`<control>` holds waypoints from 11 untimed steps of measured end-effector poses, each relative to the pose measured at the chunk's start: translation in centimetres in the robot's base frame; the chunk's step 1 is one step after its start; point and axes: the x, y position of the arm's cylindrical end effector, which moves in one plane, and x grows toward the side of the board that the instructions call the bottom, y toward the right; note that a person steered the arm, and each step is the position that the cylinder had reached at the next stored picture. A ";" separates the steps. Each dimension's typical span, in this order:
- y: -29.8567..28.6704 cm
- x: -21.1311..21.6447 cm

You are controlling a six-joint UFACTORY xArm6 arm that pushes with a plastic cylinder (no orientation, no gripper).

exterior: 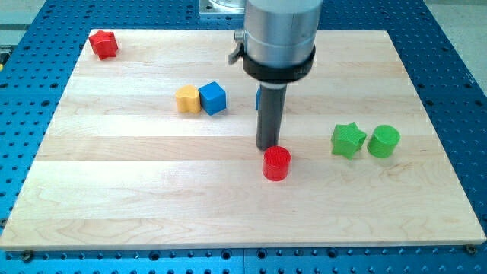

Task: Slide the green circle towards the top right corner of the board

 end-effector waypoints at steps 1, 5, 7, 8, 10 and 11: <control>2.9 2.8; 17.2 0.9; 15.6 -7.4; 15.6 -4.8; 21.1 -8.1; 22.6 -6.1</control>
